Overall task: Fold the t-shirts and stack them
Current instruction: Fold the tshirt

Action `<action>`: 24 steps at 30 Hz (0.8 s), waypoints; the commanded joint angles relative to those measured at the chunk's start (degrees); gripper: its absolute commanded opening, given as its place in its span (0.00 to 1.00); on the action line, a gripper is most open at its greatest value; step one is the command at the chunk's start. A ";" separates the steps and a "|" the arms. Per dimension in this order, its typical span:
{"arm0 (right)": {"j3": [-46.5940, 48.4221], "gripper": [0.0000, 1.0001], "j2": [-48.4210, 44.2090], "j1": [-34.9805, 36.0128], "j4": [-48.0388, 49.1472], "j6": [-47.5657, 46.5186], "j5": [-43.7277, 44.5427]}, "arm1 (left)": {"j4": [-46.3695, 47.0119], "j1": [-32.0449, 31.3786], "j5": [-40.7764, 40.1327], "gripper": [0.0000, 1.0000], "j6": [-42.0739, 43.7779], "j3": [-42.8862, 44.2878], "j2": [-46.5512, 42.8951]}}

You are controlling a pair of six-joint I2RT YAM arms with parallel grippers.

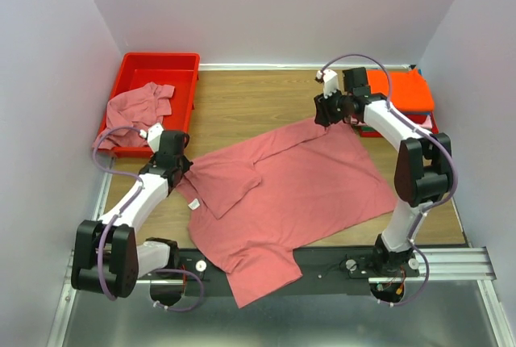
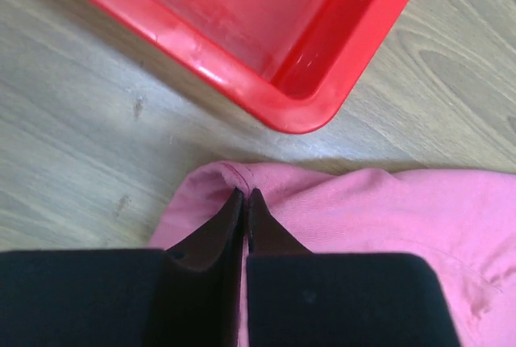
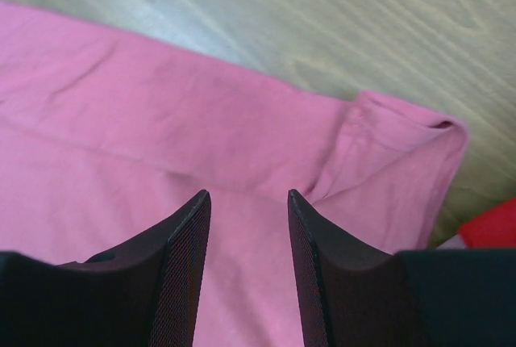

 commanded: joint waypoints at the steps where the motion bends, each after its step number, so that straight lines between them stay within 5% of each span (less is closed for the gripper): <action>1: 3.91 0.50 2.89 -0.32 0.68 4.21 6.12 | -4.22 0.71 1.10 0.08 -5.32 -0.97 0.47; 14: 10.95 0.49 10.18 -0.32 1.38 14.85 16.93 | -5.47 4.22 -0.05 0.07 -12.02 -5.45 -7.78; 24: 15.53 0.48 15.38 0.47 1.39 16.96 15.36 | -3.80 4.93 1.80 0.07 -10.25 -5.19 -4.79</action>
